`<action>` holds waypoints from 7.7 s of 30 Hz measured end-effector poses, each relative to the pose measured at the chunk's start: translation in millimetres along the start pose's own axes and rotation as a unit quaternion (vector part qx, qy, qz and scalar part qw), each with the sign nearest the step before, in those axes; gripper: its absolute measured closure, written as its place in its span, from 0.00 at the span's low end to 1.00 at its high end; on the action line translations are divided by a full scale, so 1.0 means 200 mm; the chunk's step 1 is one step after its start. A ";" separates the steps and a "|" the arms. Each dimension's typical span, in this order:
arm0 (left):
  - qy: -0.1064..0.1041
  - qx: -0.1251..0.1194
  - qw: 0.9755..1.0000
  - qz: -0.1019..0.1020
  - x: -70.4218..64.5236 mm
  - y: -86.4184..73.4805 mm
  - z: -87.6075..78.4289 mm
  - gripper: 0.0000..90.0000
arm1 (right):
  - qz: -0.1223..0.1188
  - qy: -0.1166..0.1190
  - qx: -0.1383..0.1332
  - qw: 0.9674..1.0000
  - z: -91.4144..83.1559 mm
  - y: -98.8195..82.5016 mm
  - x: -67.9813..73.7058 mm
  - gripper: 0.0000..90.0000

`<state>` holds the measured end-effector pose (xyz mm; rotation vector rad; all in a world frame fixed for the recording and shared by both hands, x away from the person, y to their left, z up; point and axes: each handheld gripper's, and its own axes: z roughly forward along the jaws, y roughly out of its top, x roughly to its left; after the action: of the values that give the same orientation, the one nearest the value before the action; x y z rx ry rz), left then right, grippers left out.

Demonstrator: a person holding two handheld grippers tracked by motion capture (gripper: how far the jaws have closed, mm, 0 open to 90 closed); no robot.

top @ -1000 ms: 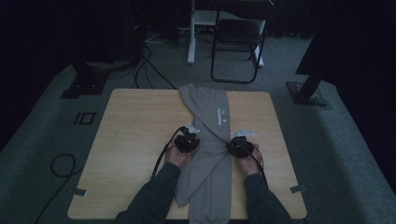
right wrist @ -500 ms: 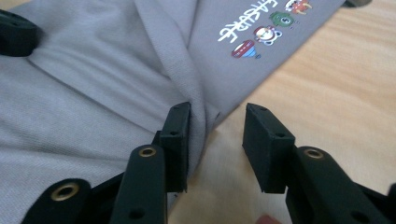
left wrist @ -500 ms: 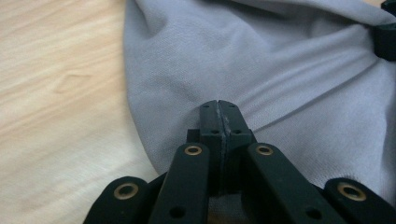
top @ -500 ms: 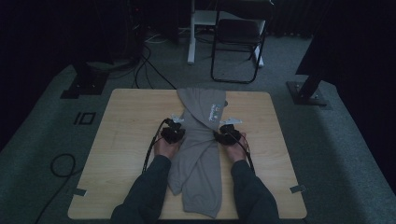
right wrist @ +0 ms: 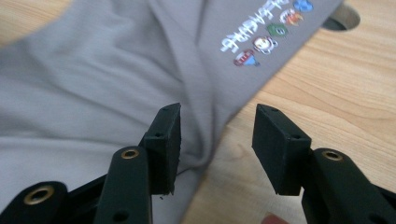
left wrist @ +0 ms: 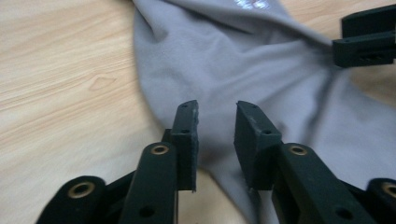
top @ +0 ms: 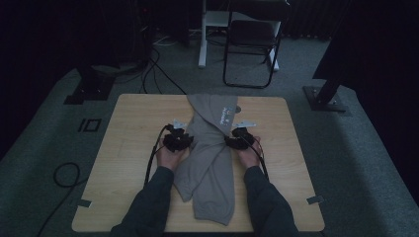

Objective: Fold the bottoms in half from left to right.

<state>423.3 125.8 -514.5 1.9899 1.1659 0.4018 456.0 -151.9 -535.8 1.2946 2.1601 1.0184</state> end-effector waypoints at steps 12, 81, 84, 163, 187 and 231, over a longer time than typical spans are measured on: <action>-0.038 0.021 0.999 0.013 -0.04 -0.26 -0.21 0.68 | -0.025 0.033 -0.024 0.999 -0.30 -0.19 0.05 0.54; -0.091 0.055 0.988 0.109 -0.41 -0.35 -0.08 0.80 | -0.096 0.084 0.039 0.991 -0.36 -0.40 0.30 0.58; -0.088 0.049 0.989 0.105 -0.38 -0.33 -0.05 0.80 | -0.091 0.075 0.034 0.992 -0.33 -0.38 0.28 0.58; -0.098 0.010 0.993 0.058 -0.37 -0.33 -0.13 0.70 | -0.051 0.159 -0.019 0.986 -0.44 -0.33 0.21 0.93; -0.120 0.005 0.991 0.066 -0.36 -0.31 -0.18 0.93 | -0.044 0.184 -0.016 0.982 -0.46 -0.33 0.21 0.92; -0.055 -0.033 0.997 0.042 -0.23 -0.20 -0.10 0.68 | -0.069 0.093 -0.024 0.993 -0.42 -0.34 0.16 0.59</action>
<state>363.3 107.6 -527.6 1.9821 0.9906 0.3652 344.9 -174.8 -532.6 1.0475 2.3097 1.1660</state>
